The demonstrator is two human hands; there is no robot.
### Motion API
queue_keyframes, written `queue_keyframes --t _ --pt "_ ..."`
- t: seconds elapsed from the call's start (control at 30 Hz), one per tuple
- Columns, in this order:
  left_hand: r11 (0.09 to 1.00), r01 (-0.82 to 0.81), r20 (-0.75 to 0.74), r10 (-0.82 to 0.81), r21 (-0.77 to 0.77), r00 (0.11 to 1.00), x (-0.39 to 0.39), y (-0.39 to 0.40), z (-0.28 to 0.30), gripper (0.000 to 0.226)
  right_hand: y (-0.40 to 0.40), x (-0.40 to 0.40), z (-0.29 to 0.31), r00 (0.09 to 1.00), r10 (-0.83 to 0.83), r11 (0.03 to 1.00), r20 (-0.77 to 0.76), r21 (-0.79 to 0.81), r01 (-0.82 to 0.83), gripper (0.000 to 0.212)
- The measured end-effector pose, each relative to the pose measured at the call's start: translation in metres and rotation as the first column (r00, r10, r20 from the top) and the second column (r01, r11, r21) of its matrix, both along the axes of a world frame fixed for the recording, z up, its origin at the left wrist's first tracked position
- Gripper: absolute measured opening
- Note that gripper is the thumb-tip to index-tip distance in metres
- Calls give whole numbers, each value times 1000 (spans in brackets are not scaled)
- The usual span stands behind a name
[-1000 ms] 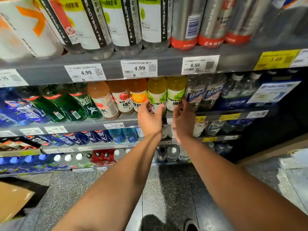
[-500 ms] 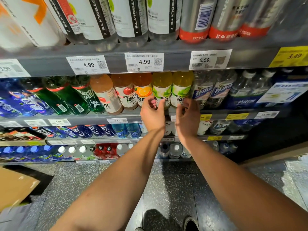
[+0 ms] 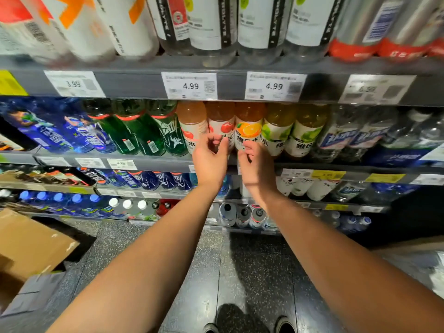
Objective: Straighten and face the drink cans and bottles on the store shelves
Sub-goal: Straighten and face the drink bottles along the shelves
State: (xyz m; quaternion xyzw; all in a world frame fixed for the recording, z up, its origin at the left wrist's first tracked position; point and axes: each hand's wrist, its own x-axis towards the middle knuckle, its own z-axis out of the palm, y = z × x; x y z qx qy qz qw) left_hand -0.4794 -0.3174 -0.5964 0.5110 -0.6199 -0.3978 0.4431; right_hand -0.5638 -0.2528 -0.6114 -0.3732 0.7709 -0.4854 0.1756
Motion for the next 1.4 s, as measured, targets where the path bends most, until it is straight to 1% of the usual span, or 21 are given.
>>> queue_keyframes --t 0.07,0.17,0.23,0.3,0.37,0.4,0.47,0.5,0.57,0.63,0.7,0.73,0.8,0.87,0.93,1.0,1.07,1.13,1.17,1.3,1.4 --pt "996 -89 -38 88 -10 995 14 -2 -2 6 -1 10 -1 999 3 1000 44 -10 -2 37" --pt "965 -261 -100 259 -6 961 35 -12 -7 19 -15 27 7 994 48 999 97 0 -48 35" --pt "971 -235 -52 237 35 970 43 -21 -9 35 -29 36 11 996 68 997 56 30 -70 29" --pt "986 -157 17 156 47 988 48 -30 -11 47 -40 43 14 998 62 995 -11 73 -61 18" --pt "994 -103 69 101 37 993 50 -36 -12 50 -48 52 13 997 68 993 -43 101 -63 22" --pt "995 -96 82 93 27 992 50 -38 -12 50 -52 57 11 996 71 993 -56 96 -65 33" --pt "996 -92 91 91 13 992 52 -42 -14 50 -60 67 9 998 42 996 -43 76 -39 47" --pt "997 -76 86 74 18 994 53 -43 -16 50 -62 71 10 1000 13 998 -24 64 -11 48" --pt "999 -18 71 15 40 997 59 -47 -19 49 -66 76 12 999 -45 998 -10 53 45 42" --pt "999 16 76 -18 29 997 68 -52 -18 41 -70 78 11 995 -90 994 -44 55 92 37" --pt "999 -34 62 34 5 998 76 -55 -14 27 -75 78 11 983 -138 986 -123 81 149 40" --pt "996 -86 21 86 5 996 81 -57 -12 19 -78 79 11 974 -157 981 -166 87 173 41" --pt "984 -177 -47 179 31 983 87 -64 -11 10 -81 82 11 956 -179 977 -232 71 200 35" --pt "975 -217 7 217 55 976 91 -74 -10 23 -80 85 10 933 -208 974 -292 21 224 33" --pt "978 -205 110 199 38 974 96 -80 -9 41 -80 91 8 910 -265 963 -318 -35 269 38" --pt "987 -159 232 156 -4 960 99 -84 -10 59 -83 97 7 910 -311 950 -274 -64 306 43" --pt "992 -123 341 124 -25 932 99 -86 -9 70 -89 103 7 911 -352 935 -213 -48 350 59" --pt "995 -102 403 102 -20 909 98 -91 -9 73 -96 108 6 897 -405 913 -177 -29 407 77" --pt "995 -94 422 92 -16 902 98 -92 -8 72 -98 110 6 889 -428 903 -164 -41 427 80" --pt "995 -97 403 102 -33 910 101 -95 -6 62 -100 110 -2 863 -477 879 -167 -104 466 75" --pt "992 -119 389 130 -52 912 104 -98 -7 55 -96 109 -6 872 -464 885 -154 -106 453 71"
